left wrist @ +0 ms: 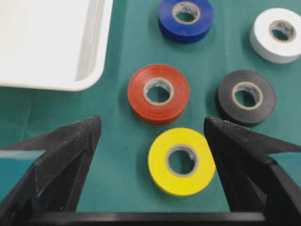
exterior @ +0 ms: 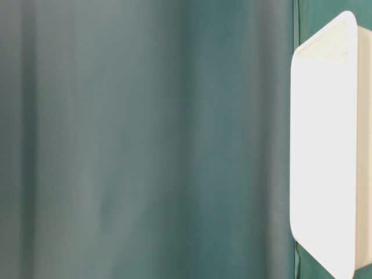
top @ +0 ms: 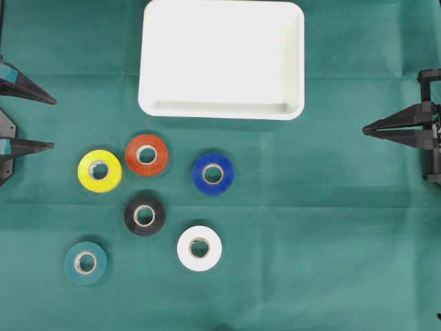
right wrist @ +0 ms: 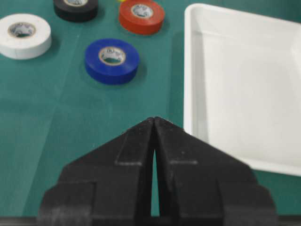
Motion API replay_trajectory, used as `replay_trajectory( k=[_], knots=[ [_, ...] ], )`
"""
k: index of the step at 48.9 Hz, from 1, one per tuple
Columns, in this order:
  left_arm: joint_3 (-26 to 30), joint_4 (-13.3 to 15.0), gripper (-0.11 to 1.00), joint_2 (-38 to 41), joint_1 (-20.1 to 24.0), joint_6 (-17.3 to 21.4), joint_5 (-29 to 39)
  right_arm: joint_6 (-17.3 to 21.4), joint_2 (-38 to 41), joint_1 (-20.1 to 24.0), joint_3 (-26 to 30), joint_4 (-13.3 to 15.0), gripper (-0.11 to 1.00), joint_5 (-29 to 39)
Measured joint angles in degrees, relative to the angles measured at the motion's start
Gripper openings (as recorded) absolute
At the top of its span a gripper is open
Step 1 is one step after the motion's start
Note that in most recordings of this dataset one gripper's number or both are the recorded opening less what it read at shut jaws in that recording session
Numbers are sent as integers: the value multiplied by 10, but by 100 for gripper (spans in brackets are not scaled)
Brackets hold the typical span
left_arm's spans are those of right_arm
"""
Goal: Put the tape into the white case with the left arm.
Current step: 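Move the left gripper inward toward the tape rolls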
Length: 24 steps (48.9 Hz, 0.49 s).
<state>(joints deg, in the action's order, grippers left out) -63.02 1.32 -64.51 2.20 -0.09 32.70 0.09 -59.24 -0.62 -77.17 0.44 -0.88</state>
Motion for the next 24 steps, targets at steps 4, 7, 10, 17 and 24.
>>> replay_trajectory(
  k=[4,7,10,17,24],
  knots=[
    [-7,0,98,3,-8,0,-12,0,-3,0,-8,2,-10,0],
    [-17,0,98,8,-20,1,-33,0,-7,1,-15,10,-10,0],
    [-23,0,98,15,-36,2,-55,-1,-12,0,-24,22,-10,0],
    [-40,0,98,33,-73,4,-103,0,-30,0,-56,54,-10,0],
    [-49,0,98,38,-77,3,-114,1,-53,0,-81,59,-10,-1]
  ],
)
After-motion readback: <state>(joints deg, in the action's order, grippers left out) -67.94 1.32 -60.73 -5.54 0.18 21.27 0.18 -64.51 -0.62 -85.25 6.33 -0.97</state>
